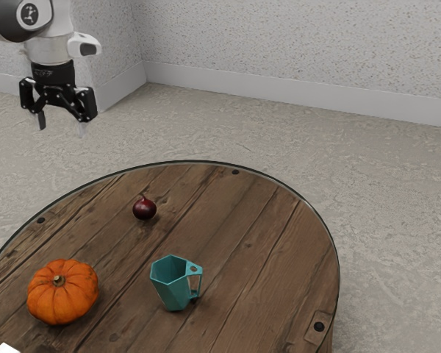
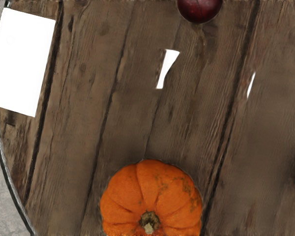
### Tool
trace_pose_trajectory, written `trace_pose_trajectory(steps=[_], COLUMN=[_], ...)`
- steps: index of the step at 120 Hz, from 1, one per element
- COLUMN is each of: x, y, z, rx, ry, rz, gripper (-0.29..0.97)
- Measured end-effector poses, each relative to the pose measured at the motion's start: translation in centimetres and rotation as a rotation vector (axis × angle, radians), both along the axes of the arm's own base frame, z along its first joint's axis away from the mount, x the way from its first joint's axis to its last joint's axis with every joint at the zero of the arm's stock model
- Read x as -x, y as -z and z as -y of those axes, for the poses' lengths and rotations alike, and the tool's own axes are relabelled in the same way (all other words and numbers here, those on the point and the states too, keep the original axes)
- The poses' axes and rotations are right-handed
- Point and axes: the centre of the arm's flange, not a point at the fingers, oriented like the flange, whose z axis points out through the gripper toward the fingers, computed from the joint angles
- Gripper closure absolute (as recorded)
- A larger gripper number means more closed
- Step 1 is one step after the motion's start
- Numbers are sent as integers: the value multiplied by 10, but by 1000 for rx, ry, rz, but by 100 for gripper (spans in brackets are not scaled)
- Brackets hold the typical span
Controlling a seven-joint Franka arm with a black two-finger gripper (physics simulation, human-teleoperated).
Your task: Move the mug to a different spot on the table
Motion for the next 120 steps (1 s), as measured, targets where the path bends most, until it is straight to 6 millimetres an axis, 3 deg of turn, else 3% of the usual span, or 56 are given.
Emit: trace_pose_trajectory(steps=[17,23,35,45,51,57,72,109,120], x=[-3,-9,-29,-59,-67,-69,-53,-48,-33], y=[3,11,41,100,130,151,183,234,258], z=[8,21,84,140,155,172,237,268,282], rx=[-9,-14,-28,-9,17,38,78,122,144], ry=[-19,-7,105,246,318,401,643,976,1063], rz=[0,-11,-41,-85,-99,-105,-116,-168,-212], gripper=[0,0,1,1,1,1,1,0,0])
